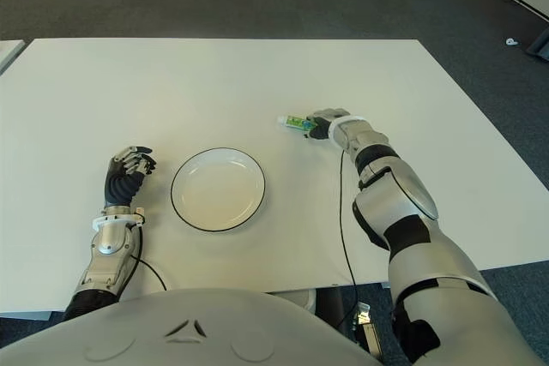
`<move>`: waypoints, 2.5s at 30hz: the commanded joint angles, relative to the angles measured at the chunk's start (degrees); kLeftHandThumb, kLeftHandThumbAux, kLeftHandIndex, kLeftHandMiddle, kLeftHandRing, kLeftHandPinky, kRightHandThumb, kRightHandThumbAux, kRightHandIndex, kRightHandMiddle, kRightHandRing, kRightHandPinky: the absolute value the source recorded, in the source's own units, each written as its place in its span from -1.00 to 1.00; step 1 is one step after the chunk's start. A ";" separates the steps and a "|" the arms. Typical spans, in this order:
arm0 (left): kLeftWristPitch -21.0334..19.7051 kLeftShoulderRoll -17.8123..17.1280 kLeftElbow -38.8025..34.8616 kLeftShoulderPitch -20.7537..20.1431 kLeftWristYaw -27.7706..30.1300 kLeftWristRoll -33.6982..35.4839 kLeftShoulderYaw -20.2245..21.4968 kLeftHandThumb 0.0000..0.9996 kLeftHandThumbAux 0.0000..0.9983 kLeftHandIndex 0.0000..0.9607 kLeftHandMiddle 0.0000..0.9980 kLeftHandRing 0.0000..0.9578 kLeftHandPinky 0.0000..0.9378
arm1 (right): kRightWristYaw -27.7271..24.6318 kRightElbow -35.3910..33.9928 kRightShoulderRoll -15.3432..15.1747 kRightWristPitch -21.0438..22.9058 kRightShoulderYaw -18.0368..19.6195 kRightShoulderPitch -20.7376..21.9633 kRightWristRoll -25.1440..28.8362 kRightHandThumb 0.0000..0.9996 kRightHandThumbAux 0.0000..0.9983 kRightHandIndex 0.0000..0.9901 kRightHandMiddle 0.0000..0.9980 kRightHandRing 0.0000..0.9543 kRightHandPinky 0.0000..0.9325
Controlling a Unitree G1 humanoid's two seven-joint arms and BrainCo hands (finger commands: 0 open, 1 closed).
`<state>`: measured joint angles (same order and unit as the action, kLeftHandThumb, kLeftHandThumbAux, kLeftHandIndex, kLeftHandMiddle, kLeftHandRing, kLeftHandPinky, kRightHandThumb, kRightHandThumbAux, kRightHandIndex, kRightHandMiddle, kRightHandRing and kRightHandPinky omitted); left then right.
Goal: Put the toothpaste on the table into the plate.
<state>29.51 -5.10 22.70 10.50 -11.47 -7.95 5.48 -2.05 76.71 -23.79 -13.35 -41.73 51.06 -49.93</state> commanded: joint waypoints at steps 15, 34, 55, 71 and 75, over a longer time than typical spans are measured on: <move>-5.02 1.11 -2.69 2.58 -1.13 -1.57 -0.22 0.41 0.44 -0.11 0.13 0.19 0.08 | 4.41 0.93 3.37 -1.84 0.15 -2.48 0.40 0.10 -0.56 -1.00 -1.00 -1.00 -1.00; -9.45 2.23 -7.94 5.35 -3.16 -3.54 -0.49 0.41 0.44 -0.11 0.14 0.20 0.14 | 11.25 1.99 6.73 -1.60 2.24 -4.66 1.67 -0.02 -0.29 -1.00 -1.00 -1.00 -1.00; -7.99 2.18 -7.81 6.01 -2.75 -2.89 -0.09 0.41 0.44 -0.11 0.14 0.19 0.13 | 17.88 2.64 9.21 0.83 2.89 -5.89 1.41 -0.23 0.17 -0.79 -0.90 -0.86 -0.59; -5.89 1.92 -6.91 5.97 -2.79 -2.96 0.05 0.41 0.44 -0.11 0.13 0.19 0.13 | 21.86 2.68 9.77 1.42 6.28 -6.99 3.66 0.39 0.42 -0.15 -0.15 -0.02 0.08; -5.42 1.89 -6.46 5.81 -2.79 -2.87 0.17 0.41 0.44 -0.11 0.12 0.18 0.13 | 21.93 2.66 9.81 1.53 6.86 -7.14 4.10 0.41 0.43 -0.14 -0.10 0.05 0.14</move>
<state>24.29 -3.15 14.67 16.41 -14.10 -11.12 5.67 20.76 78.56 -14.41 -12.32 -35.15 45.63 -46.53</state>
